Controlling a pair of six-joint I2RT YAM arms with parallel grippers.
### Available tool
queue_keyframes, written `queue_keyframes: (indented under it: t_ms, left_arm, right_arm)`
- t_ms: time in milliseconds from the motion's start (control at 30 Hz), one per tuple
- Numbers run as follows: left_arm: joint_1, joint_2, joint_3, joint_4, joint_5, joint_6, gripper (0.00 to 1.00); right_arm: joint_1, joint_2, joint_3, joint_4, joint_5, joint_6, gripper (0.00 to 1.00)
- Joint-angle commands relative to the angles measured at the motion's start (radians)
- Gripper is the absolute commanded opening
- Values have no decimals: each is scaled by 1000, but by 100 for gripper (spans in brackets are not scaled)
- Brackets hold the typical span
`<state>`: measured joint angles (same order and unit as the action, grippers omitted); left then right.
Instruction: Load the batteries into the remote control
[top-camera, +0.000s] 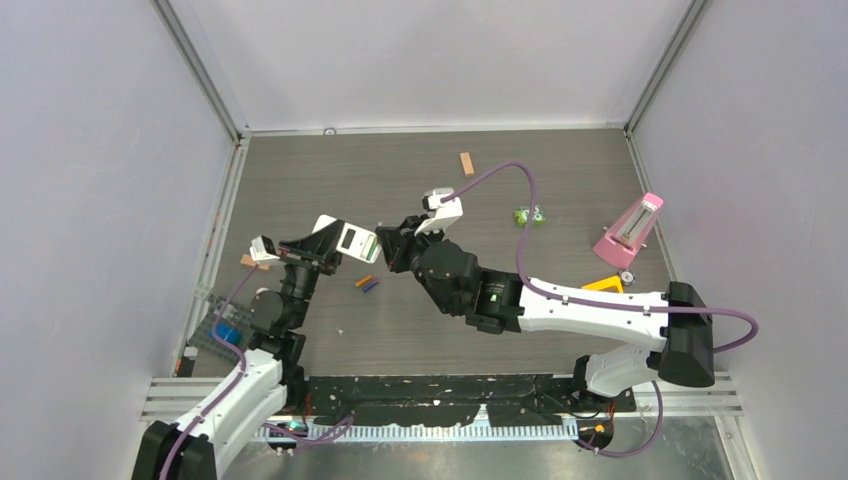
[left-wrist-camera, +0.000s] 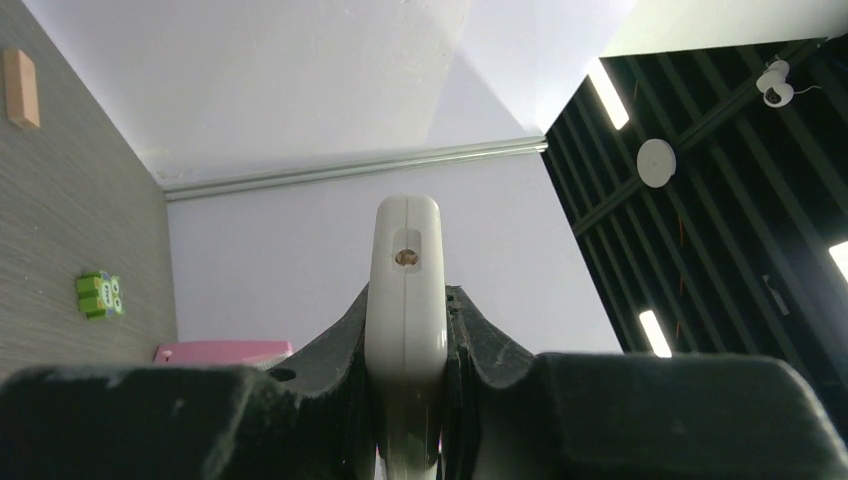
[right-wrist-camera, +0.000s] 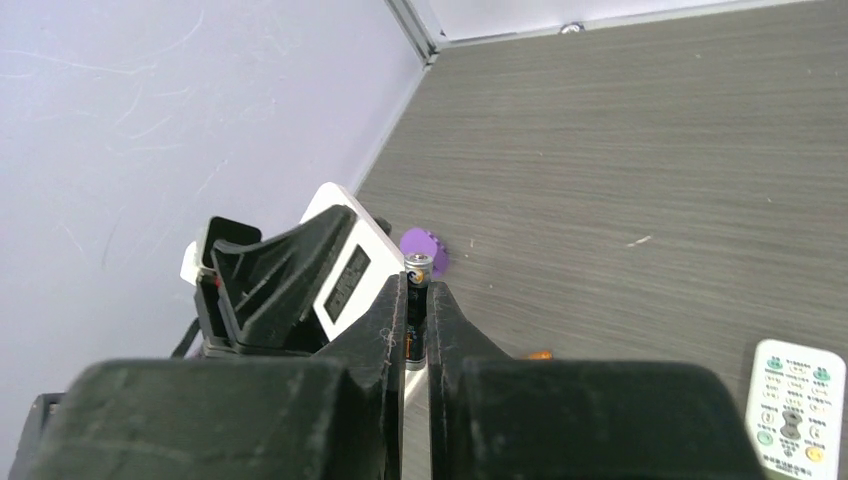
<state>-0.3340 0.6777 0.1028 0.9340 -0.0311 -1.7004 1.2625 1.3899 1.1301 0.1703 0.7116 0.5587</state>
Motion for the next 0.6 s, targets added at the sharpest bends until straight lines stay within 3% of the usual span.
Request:
queue_keyframes:
  t_ms: [0,367,567]
  left_arm:
    - [-5,-24,-9,107,-26,-42,0]
    - [-3,-37,-17,94,-22,-76,0]
    - [-3,30,5,183,19,-113,0]
  right_arm:
    - [13,11,25,177,35,-102,5]
    - [20,23,19,254,-40,-195,8]
    - [23,45,26,246,-53,-190,10]
